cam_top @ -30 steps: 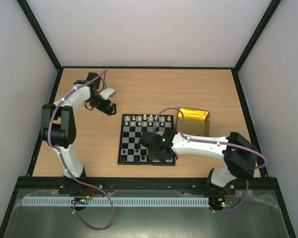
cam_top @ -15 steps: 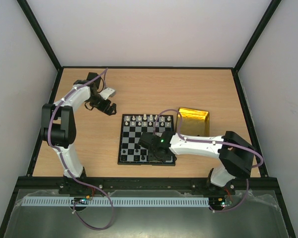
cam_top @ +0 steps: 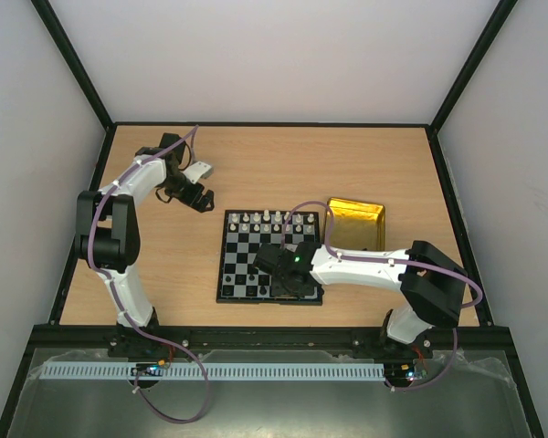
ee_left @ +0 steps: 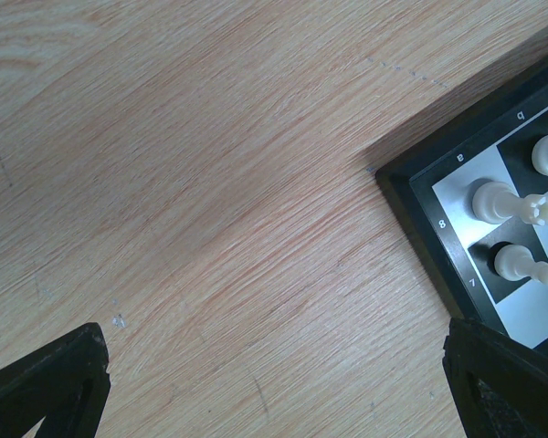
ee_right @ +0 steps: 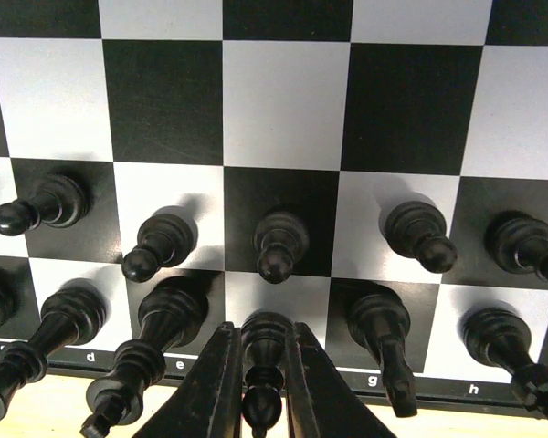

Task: Set up the chess pieces on the board
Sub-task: Place the chess piece on the chessboard.

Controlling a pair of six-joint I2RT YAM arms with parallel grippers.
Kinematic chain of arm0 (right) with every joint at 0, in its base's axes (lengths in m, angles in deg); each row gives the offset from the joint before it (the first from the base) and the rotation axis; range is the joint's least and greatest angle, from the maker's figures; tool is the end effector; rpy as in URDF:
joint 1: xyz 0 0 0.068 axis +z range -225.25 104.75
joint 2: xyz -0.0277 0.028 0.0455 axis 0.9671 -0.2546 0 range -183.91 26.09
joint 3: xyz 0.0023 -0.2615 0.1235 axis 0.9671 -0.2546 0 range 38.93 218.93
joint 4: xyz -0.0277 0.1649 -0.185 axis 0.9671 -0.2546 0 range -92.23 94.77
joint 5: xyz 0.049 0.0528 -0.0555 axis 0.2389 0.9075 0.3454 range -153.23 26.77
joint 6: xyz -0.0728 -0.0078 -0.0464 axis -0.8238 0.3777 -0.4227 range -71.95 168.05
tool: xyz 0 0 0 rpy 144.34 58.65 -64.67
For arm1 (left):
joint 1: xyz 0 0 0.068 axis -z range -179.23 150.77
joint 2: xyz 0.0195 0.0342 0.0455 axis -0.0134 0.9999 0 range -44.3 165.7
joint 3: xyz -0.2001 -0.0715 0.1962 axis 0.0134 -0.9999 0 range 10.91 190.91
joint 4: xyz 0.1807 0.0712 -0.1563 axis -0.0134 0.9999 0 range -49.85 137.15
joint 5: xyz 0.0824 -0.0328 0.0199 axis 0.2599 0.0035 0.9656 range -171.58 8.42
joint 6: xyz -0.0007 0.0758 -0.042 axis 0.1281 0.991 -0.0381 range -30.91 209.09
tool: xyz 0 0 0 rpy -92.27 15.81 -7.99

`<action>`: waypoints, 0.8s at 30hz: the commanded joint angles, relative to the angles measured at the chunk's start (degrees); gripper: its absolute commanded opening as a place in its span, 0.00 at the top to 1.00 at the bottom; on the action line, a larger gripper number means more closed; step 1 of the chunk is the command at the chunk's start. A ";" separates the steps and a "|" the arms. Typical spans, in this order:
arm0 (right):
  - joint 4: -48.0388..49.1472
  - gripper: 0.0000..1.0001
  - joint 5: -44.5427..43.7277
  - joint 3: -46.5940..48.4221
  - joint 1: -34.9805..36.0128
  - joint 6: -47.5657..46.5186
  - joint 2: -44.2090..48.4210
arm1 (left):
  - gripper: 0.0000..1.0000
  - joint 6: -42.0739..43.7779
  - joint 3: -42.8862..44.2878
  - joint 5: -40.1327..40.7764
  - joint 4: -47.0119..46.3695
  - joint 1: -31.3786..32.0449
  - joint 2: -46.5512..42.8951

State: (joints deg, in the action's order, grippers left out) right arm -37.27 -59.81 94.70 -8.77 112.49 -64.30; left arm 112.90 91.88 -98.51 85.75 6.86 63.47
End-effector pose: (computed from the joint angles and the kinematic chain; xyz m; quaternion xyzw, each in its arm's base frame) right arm 0.1083 0.2600 0.1655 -0.0211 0.9926 0.1179 0.0212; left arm 0.3798 -0.0630 0.1896 0.2739 0.9386 -0.1204 0.1718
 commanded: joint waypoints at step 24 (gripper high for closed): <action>-2.24 0.80 -2.01 1.15 -0.71 -1.08 1.32 | 0.01 0.27 0.47 -0.63 0.63 0.07 -0.28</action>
State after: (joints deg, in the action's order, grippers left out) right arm -37.36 -60.20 94.70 -9.30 111.47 -64.28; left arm 112.92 91.88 -98.51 85.75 6.86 63.47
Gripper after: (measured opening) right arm 0.194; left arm 0.992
